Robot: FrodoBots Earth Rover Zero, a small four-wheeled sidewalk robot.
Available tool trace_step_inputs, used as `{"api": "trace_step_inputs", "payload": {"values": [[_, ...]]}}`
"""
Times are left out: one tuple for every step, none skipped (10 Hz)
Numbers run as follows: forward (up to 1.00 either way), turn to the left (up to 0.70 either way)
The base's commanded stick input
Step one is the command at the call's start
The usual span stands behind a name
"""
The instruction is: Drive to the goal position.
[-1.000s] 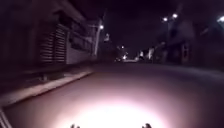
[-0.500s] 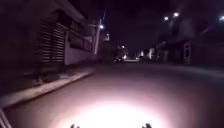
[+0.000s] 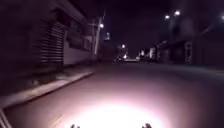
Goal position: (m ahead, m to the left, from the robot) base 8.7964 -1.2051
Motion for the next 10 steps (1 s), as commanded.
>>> {"api": "trace_step_inputs", "payload": {"values": [[0.50,0.00],[0.50,0.00],[0.50,0.00],[0.50,0.00],[0.50,0.00],[0.50,-0.07],[0.50,-0.25],[0.50,-0.44],[0.50,-0.50],[0.50,-0.49]]}}
